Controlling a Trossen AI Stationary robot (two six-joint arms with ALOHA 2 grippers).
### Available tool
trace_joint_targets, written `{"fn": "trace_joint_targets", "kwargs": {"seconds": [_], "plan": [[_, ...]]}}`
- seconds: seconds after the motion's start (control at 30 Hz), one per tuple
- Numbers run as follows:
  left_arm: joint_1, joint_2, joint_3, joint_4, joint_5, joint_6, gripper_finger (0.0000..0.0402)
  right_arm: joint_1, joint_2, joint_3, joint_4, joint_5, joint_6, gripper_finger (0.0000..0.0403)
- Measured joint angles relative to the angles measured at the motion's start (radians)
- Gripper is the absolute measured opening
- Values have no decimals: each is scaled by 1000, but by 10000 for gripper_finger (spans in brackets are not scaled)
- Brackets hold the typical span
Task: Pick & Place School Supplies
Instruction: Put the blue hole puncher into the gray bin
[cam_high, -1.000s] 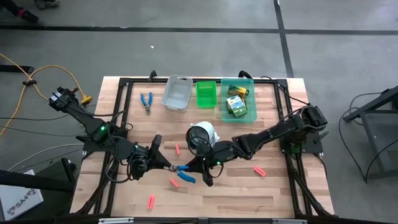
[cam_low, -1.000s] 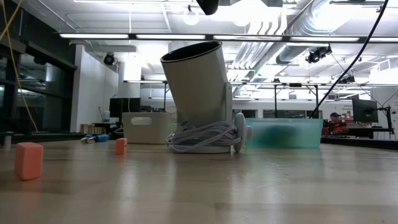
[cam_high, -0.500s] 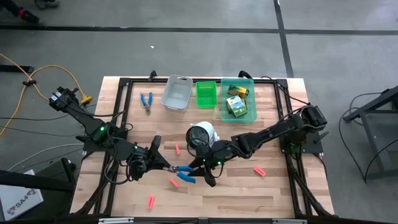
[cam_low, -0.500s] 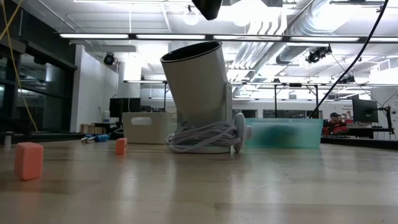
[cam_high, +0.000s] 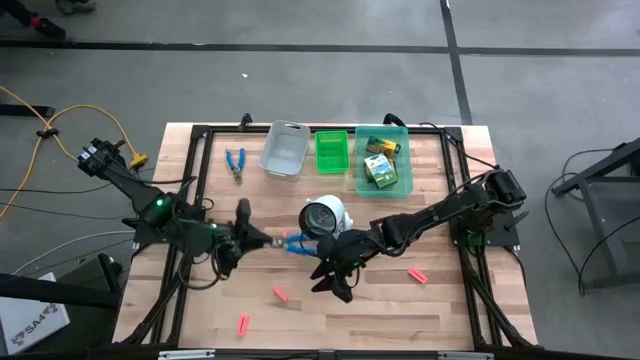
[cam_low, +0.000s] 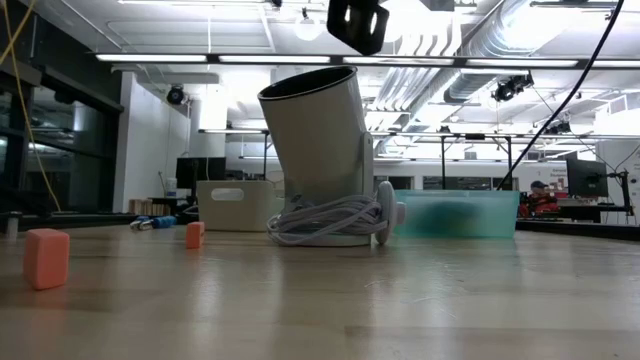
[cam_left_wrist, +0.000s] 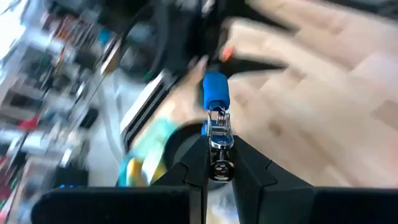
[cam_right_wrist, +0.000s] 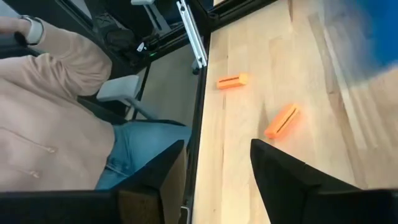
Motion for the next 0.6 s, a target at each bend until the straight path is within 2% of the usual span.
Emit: {"fn": "trace_joint_targets", "kwargs": {"seconds": [0.33, 0.43, 0.6], "plan": [[32, -117, 0, -196, -238, -224, 35, 10, 0, 0, 36, 11, 12, 150], [95, -130, 0, -261, -296, -281, 35, 15, 0, 0, 89, 11, 12, 149], [265, -99, -1, -322, -299, -328, 35, 31, 0, 0, 177, 11, 15, 149]]}}
